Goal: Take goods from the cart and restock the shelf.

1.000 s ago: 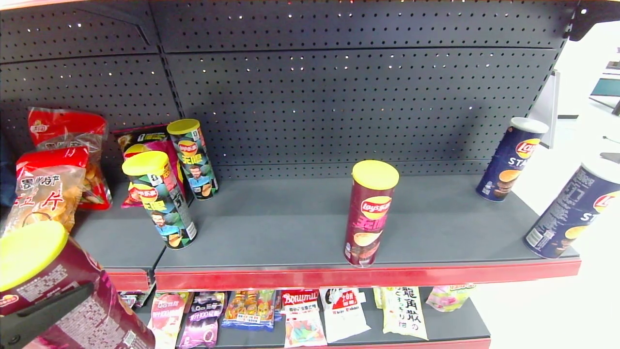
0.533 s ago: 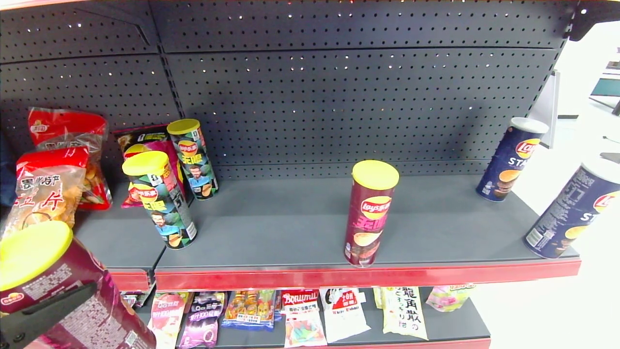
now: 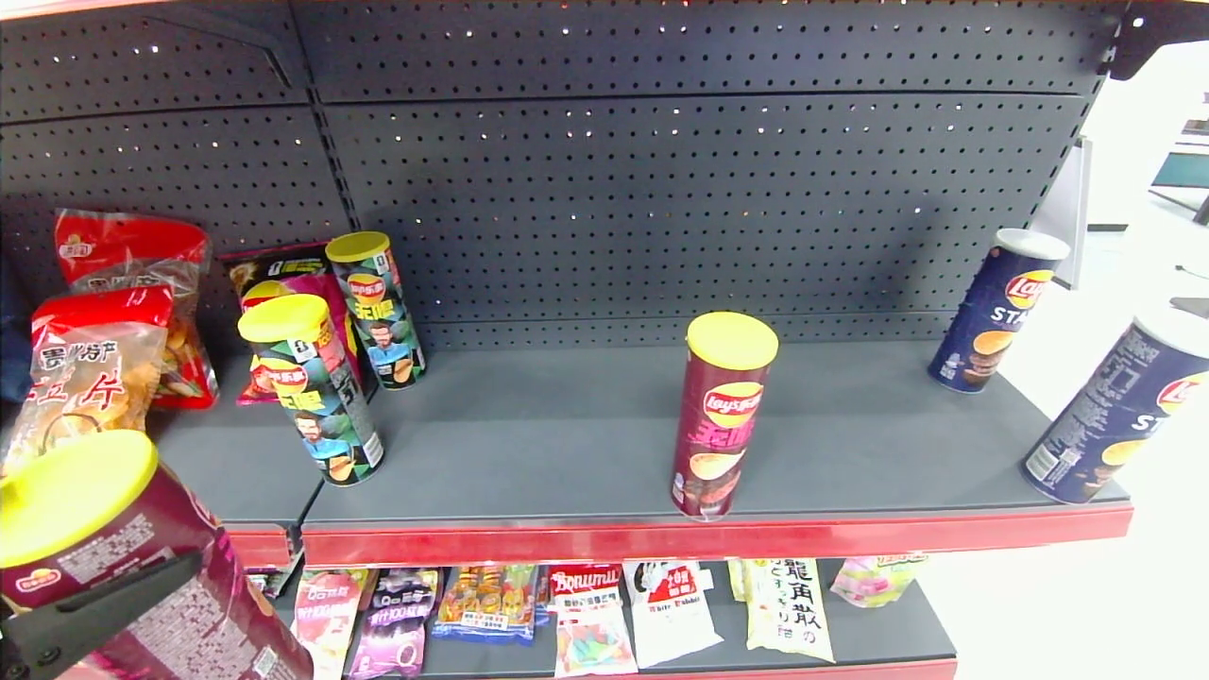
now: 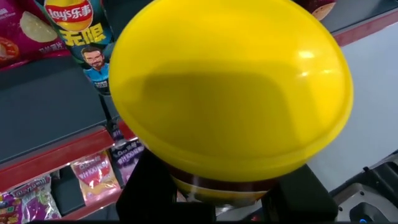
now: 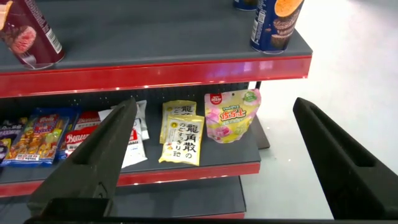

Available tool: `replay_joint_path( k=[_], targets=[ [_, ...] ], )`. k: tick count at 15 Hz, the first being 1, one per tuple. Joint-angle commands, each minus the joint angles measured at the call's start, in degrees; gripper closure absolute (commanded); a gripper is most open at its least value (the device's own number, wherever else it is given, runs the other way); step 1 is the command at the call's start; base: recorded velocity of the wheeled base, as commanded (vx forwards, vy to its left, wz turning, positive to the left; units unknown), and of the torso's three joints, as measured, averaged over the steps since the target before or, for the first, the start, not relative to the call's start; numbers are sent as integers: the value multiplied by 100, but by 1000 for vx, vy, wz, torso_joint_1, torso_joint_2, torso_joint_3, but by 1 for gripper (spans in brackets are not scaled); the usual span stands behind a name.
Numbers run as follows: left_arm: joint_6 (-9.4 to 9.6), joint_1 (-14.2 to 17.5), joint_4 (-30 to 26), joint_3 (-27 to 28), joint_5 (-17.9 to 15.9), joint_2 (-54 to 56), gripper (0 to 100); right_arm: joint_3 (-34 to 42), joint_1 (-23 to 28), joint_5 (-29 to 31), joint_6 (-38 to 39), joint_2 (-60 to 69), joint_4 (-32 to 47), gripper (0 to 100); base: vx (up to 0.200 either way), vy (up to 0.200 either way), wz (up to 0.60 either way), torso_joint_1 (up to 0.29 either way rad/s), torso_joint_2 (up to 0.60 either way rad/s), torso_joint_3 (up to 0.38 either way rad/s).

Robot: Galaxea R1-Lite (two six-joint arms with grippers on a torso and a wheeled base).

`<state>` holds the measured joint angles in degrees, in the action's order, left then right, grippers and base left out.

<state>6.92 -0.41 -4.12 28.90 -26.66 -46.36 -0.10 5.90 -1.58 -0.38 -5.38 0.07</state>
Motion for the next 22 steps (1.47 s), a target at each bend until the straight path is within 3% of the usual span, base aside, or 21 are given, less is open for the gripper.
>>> replay_joint_path(
  k=[1,5,9,12,15,17,22],
  targets=[
    [46,-213,570,-25,-15,-708,100,1,-1,0,-15,-25,1,0,0,0,0,0,0,0],
    [37,-864,2029,-34,29,-1973,100,1,-1,0,29,-25,1,0,0,0,0,0,0,0],
    [11,-1075,2038,-34,38,-1965,100,1,-1,0,29,-25,1,0,0,0,0,0,0,0],
    [-7,-1066,1722,-16,337,-1525,100,1,-1,0,38,-25,1,0,0,0,0,0,0,0],
    [-24,-1057,728,-8,451,-514,100,10,-1,0,38,-25,1,0,0,0,0,0,0,0],
    [-191,-1004,236,1,451,13,100,1,-1,0,38,-25,1,0,0,0,0,0,0,0],
    [-262,-1004,210,-34,451,189,100,10,-1,-9,38,-25,1,0,0,0,-480,0,3,4]
  ],
)
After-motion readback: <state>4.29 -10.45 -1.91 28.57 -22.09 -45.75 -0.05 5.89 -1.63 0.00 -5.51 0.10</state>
